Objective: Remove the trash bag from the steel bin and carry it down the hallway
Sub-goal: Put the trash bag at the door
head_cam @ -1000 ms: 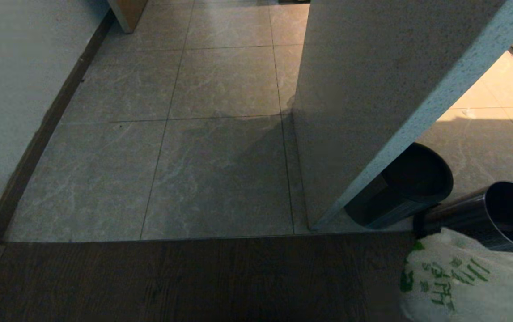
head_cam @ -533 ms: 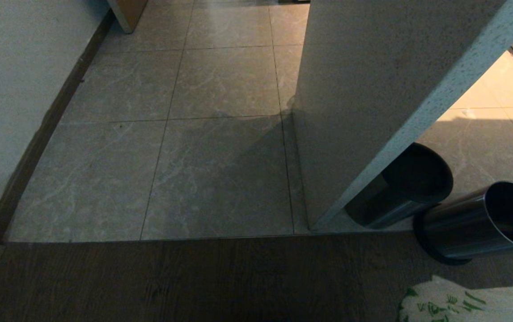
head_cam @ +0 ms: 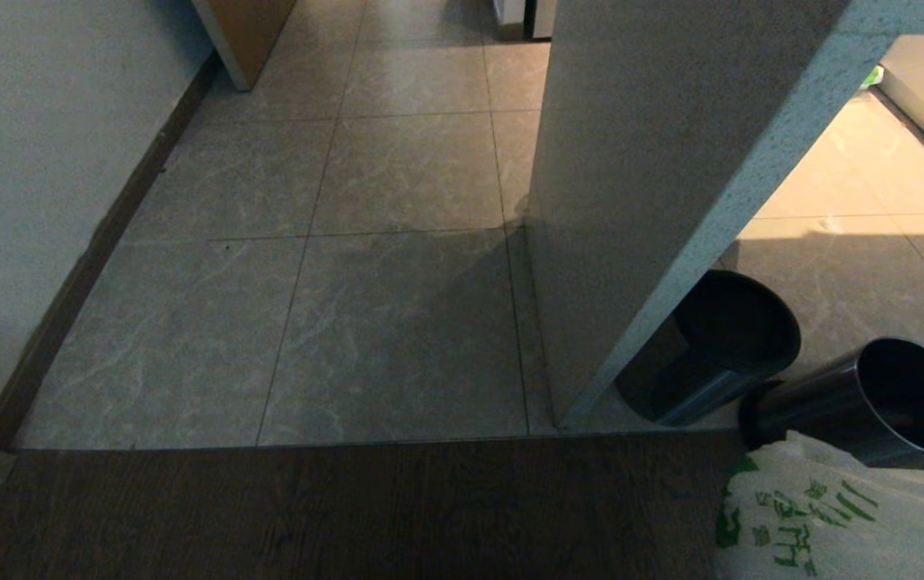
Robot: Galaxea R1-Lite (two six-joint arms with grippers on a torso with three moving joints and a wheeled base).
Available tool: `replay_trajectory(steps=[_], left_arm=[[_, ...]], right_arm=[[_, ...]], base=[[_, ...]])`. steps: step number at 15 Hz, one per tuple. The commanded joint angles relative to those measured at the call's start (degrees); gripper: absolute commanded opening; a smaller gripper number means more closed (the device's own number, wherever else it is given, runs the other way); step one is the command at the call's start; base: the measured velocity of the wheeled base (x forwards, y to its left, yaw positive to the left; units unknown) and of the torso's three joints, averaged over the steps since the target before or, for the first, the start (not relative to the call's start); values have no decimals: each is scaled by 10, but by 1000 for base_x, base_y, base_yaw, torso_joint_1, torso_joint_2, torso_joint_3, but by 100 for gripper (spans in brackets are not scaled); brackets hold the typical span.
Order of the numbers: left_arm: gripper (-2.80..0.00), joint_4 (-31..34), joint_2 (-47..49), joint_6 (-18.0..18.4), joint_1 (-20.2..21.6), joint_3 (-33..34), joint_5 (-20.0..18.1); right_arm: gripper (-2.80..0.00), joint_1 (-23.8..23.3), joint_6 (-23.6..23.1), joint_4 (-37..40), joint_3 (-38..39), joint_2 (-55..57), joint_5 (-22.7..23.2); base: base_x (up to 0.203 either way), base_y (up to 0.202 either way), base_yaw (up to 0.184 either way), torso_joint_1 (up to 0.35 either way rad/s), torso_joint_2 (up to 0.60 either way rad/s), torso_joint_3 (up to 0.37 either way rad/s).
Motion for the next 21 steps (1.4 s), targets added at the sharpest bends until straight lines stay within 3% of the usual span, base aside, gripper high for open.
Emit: replay_trajectory(steps=[1, 21], left_arm=[[-280, 0, 0, 0, 0, 1, 0], [-280, 0, 0, 0, 0, 1, 0]], right_arm=[[-280, 0, 0, -1, 23, 2, 0], [-280, 0, -1, -1, 23, 2, 0]], base=[[0, 0, 0, -7, 2, 193], [0, 0, 0, 3, 2, 203]])
